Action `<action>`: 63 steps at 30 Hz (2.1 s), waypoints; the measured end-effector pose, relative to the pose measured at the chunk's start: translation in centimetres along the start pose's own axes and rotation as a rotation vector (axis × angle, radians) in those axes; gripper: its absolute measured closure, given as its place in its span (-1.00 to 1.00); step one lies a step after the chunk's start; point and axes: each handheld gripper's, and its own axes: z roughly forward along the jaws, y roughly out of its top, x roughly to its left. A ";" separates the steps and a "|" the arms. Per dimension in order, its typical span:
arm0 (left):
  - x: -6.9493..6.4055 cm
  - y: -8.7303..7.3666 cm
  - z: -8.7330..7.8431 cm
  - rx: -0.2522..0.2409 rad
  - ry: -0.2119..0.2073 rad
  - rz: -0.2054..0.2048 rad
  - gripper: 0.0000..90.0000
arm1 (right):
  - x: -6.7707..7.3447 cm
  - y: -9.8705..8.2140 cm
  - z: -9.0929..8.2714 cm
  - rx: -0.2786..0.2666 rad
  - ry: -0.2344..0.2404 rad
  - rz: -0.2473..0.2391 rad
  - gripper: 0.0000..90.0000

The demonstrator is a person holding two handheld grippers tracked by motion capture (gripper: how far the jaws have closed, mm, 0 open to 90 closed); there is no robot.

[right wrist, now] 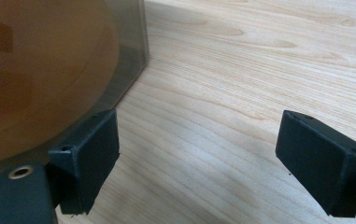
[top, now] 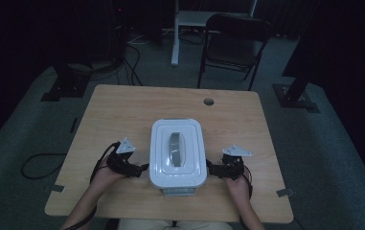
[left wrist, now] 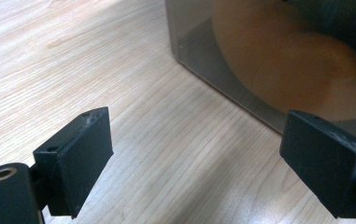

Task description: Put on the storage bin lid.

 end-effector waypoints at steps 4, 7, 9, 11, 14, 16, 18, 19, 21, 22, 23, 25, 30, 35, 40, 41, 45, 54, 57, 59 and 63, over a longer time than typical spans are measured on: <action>0.0 0.0 -0.3 -0.012 0.000 -0.004 -0.78 | 0.0 -0.1 -0.1 -0.003 -0.009 -0.003 -0.71; 0.0 -0.2 -0.6 -0.020 -0.003 -0.006 -0.78 | 0.0 -0.2 -0.3 -0.009 0.005 -0.005 -0.71; 0.1 -0.5 -0.8 -0.022 -0.008 -0.008 -0.78 | -0.1 -0.1 -0.5 -0.009 -0.004 -0.011 -0.71; 0.1 -0.7 -1.0 -0.020 -0.008 -0.007 -0.78 | -0.3 -0.2 -0.8 -0.022 0.016 0.000 -0.71; 0.2 -1.1 -1.1 -0.015 -0.005 -0.015 -0.78 | -0.6 -0.3 -1.2 -0.034 0.007 -0.005 -0.71; 0.4 -1.3 -1.3 -0.011 0.006 -0.021 -0.78 | -0.8 -0.4 -1.4 -0.034 -0.003 -0.007 -0.71; 0.7 -1.6 -1.4 -0.017 0.009 -0.036 -0.78 | -1.1 -0.6 -1.7 -0.042 -0.006 -0.005 -0.71; 0.8 -1.7 -1.5 -0.015 0.019 -0.041 -0.78 | -1.2 -0.7 -1.8 -0.043 -0.011 -0.003 -0.71; 1.1 -2.0 -1.7 -0.013 0.027 -0.053 -0.78 | -1.6 -0.9 -2.0 -0.046 -0.017 0.004 -0.71; 1.2 -2.2 -1.8 -0.010 0.039 -0.062 -0.78 | -1.7 -1.0 -2.1 -0.047 -0.021 0.008 -0.71; 1.3 -2.3 -1.9 -0.007 0.049 -0.064 -0.78 | -1.9 -1.1 -2.3 -0.050 -0.030 0.014 -0.71; 1.6 -2.6 -2.1 -0.008 0.057 -0.077 -0.78 | -2.3 -1.3 -2.6 -0.053 -0.038 0.022 -0.71; 2.3 -3.4 -2.8 0.009 0.108 -0.121 -0.78 | -3.2 -1.8 -3.4 -0.054 -0.080 0.034 -0.71; 2.9 -4.3 -3.4 0.015 0.144 -0.144 -0.78 | -4.4 -2.5 -4.2 -0.057 -0.111 0.059 -0.70; 3.4 -5.2 -3.8 0.024 0.171 -0.160 -0.78 | -5.4 -2.9 -4.9 -0.057 -0.149 0.079 -0.71; 3.5 -5.3 -3.9 0.028 0.180 -0.162 -0.78 | -5.6 -3.0 -5.0 -0.059 -0.153 0.082 -0.70; 3.8 -5.9 -4.2 0.031 0.197 -0.185 -0.78 | -6.3 -3.3 -5.6 -0.060 -0.177 0.094 -0.70; 4.7 -7.3 -4.9 0.064 0.251 -0.276 -0.78 | -7.8 -4.5 -6.5 -0.029 -0.275 0.133 -0.70; 4.8 -7.6 -5.2 0.049 0.275 -0.285 -0.78 | -8.1 -4.8 -6.5 -0.004 -0.303 0.155 -0.70; 4.8 -7.8 -5.5 0.052 0.300 -0.295 -0.78 | -8.5 -5.1 -6.8 0.005 -0.311 0.178 -0.70; 4.9 -8.4 -5.8 0.047 0.329 -0.305 -0.78 | -8.9 -5.5 -6.8 0.040 -0.338 0.199 -0.70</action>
